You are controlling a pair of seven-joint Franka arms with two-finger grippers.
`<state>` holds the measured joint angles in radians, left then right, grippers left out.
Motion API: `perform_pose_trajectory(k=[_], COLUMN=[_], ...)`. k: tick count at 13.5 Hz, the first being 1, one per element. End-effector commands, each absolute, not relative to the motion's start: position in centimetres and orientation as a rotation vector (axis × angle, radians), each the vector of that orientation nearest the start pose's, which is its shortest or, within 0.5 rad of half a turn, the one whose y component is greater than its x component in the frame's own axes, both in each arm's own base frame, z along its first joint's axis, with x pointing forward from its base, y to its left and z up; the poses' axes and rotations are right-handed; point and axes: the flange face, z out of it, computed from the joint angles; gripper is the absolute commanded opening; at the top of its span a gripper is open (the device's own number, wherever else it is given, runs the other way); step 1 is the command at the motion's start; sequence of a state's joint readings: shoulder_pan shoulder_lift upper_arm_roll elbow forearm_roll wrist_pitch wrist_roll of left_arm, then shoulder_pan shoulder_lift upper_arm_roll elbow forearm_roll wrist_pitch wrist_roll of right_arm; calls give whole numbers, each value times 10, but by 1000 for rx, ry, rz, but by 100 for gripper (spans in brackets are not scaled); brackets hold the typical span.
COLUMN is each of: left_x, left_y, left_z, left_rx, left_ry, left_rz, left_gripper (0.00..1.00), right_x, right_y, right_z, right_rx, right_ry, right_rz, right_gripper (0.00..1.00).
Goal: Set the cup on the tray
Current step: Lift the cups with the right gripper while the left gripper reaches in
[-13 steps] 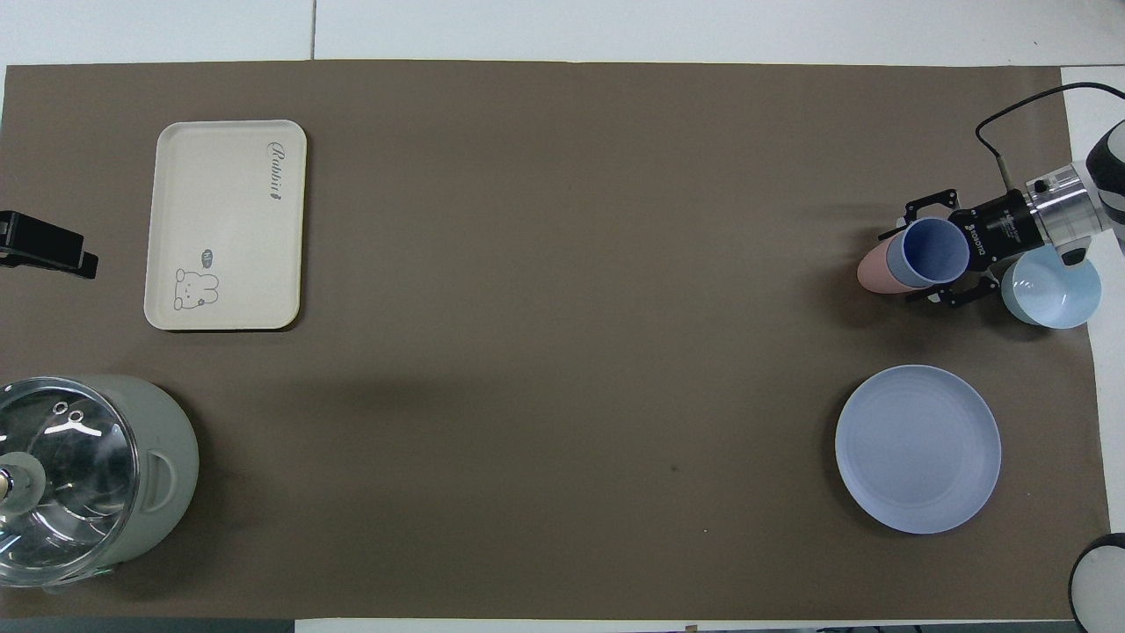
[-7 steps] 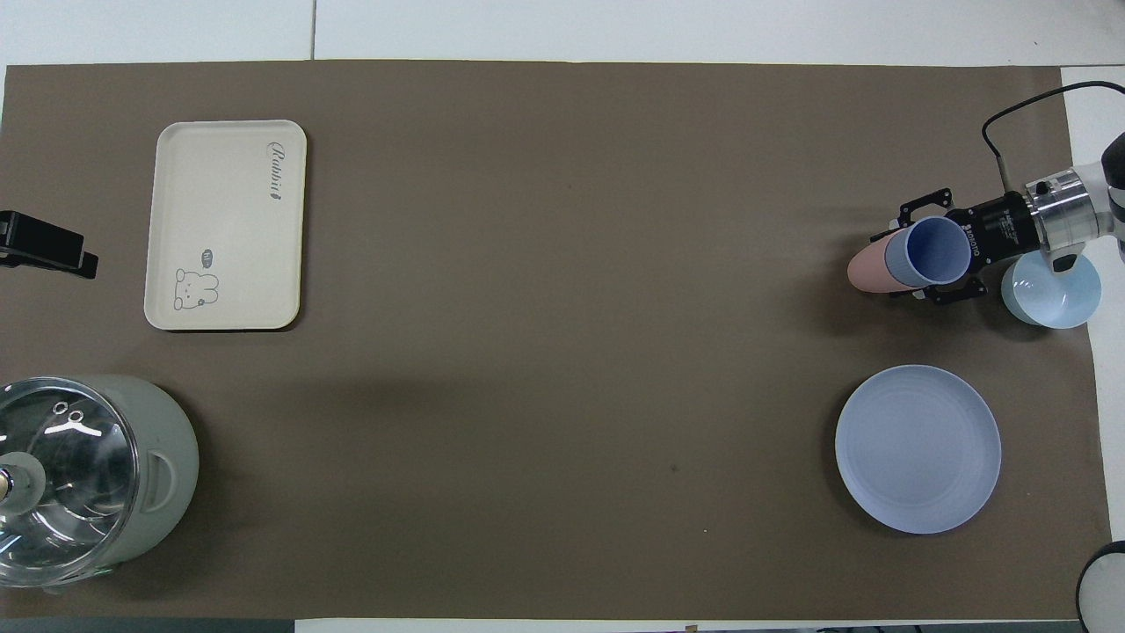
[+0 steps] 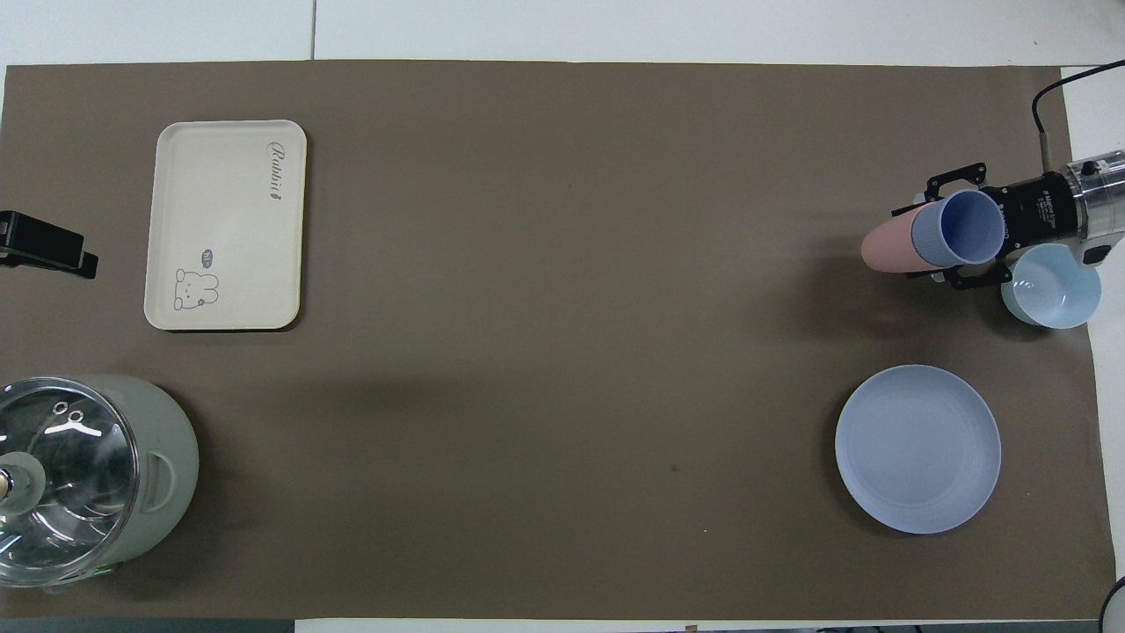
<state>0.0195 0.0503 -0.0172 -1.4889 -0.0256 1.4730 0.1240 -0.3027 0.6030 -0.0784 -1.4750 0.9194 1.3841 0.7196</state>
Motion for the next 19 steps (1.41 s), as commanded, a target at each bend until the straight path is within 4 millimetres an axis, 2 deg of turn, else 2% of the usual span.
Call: perform_pose_trajectory(k=[1,3,5,6,7,8,9,10,12,14,18,19], left_x=[555,555,555,561,562,563,563,562,559,554,547,540], left_y=[1,4,-1,-11,-23,-30,-34,-47,-83,-128,-199,-216], left_z=[630,630,636,638,639,639,639,637,638,639,609,602], left_rx=[-3153,-3154,-3158,-3159,-3161,-3166,-3169,-3175,-3197,-3193,-3174,-3182], left_ry=[190,164,-4,-47,-18,-1,9,17,-247,-389,-903,-941], left_rz=[112,112,75,4,-6,-3,2,18,18,-33,-88,-108], left_gripper=[100,100,100,100,100,100,100,100,100,100,100,100], right_x=[628,633,641,641,637,633,627,623,617,604,578,572], right_y=[-93,-46,14,38,63,81,107,132,190,245,308,321], right_z=[345,366,392,395,392,390,387,388,397,402,405,403], right_rx=[-1752,-1756,-1723,-1683,-1646,-1611,-1580,-1558,-1517,-1514,-1483,-1480], right_ry=[1303,1355,1472,1532,1564,1580,1602,1633,1734,1783,1855,1864], right_rz=[1014,998,999,1004,1026,1040,1048,1043,1011,975,934,895], right_gripper=[0,0,0,0,0,0,0,0,0,0,0,0])
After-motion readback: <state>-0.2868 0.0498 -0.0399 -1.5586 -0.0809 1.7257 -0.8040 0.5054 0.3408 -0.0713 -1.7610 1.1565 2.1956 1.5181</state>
